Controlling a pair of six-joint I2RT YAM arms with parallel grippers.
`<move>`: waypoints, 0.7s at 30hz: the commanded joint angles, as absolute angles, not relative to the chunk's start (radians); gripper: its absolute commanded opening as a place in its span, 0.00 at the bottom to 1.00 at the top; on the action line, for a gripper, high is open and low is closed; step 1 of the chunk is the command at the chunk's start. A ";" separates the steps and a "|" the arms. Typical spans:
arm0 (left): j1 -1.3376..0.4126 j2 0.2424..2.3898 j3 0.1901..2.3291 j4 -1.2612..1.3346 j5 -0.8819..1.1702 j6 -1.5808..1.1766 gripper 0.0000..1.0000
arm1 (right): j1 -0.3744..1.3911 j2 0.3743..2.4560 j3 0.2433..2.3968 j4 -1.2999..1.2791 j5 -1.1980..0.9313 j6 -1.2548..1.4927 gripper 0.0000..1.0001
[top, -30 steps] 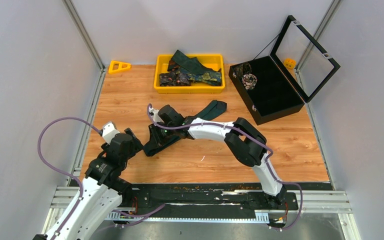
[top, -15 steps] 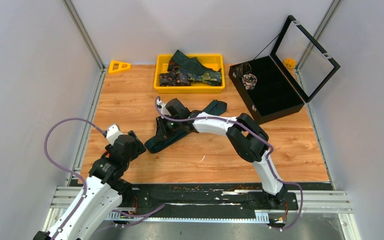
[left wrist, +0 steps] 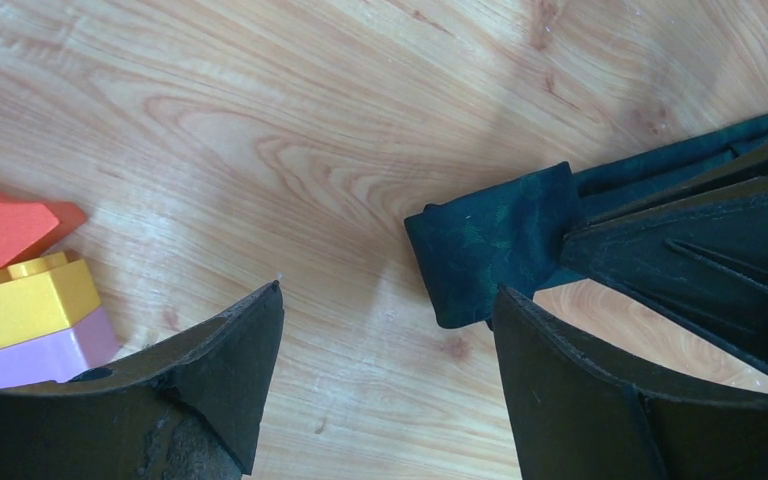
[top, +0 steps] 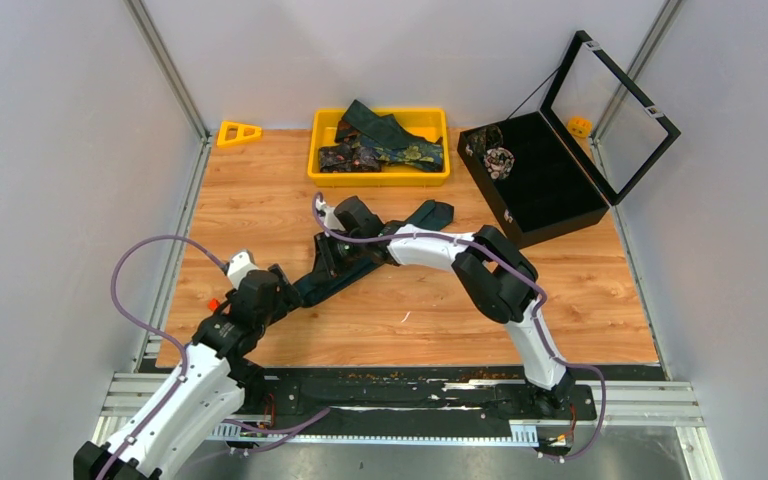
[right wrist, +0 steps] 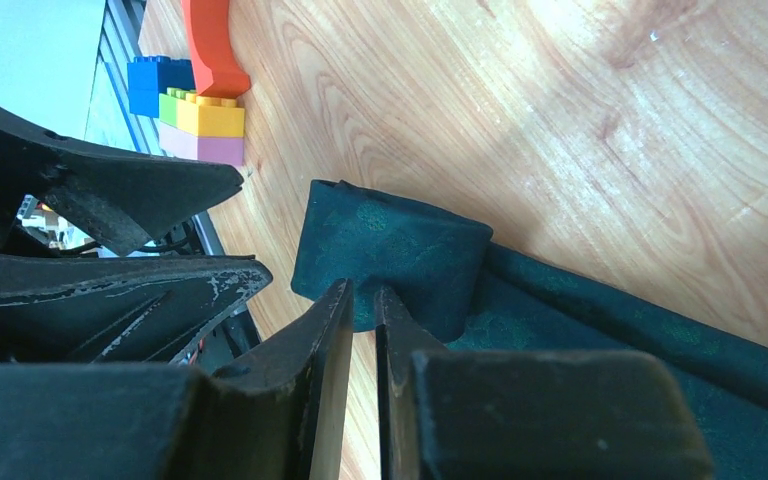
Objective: Roll the ties
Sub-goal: Roll the tie at the center of the board.
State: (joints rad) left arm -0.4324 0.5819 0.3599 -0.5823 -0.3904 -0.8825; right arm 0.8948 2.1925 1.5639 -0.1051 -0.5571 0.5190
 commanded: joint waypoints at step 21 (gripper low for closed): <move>-0.386 0.714 0.517 -0.548 -0.438 -0.740 0.80 | 0.871 2.184 1.533 -0.046 -0.578 0.507 0.15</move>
